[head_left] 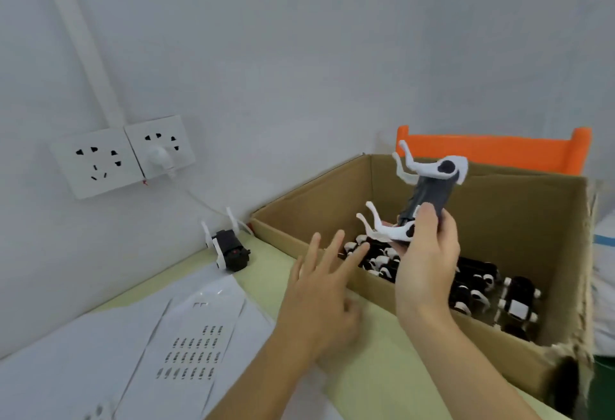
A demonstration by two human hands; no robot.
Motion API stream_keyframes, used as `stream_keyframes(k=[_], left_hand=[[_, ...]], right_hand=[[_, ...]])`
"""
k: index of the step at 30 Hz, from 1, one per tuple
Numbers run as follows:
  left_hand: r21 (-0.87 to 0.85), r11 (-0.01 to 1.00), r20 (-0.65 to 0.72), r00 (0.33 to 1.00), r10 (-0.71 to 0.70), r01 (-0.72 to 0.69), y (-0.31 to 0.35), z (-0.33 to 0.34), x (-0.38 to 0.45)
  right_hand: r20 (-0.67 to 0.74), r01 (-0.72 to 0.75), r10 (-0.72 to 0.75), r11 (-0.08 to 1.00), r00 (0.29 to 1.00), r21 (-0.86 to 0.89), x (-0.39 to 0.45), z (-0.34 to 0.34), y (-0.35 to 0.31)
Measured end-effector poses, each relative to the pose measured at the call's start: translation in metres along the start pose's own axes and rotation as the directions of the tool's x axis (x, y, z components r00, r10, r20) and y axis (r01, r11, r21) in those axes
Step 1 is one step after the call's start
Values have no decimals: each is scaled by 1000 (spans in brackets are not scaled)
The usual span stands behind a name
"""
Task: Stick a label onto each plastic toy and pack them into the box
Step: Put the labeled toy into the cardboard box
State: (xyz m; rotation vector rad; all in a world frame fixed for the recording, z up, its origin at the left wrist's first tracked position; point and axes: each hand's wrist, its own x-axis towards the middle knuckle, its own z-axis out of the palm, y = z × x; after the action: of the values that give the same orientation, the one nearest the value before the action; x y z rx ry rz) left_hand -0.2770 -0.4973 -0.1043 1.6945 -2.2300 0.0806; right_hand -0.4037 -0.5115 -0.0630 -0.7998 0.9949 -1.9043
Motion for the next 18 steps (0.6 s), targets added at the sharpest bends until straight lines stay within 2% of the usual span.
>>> stream_keyframes(k=[2,5,8,11,15,18], left_hand=[[-21,999,-25,999,29,-30,6,15,8],[-102,994,-159,987,6,-23,4,24,10],[-118,992,-227,974,20,-48,4,27,12],[-118,990,-252,967,45,-77,3,30,12],[-131,987,-264,963,52,-90,2,33,15],[-112,990,-267,962,50,-82,3,34,16]], right_hand=[[-85,13,-17,999,996,-40,11,-6,3],[-97,13,-27,990,995,-138,23,-11,5],[-40,3,-12,978,999,-207,25,-11,-1],[105,49,-15,940,994,-337,37,-6,-17],[411,298,-20,721,912,-626,93,26,-39],[546,450,63,493,835,-745,146,62,-18]])
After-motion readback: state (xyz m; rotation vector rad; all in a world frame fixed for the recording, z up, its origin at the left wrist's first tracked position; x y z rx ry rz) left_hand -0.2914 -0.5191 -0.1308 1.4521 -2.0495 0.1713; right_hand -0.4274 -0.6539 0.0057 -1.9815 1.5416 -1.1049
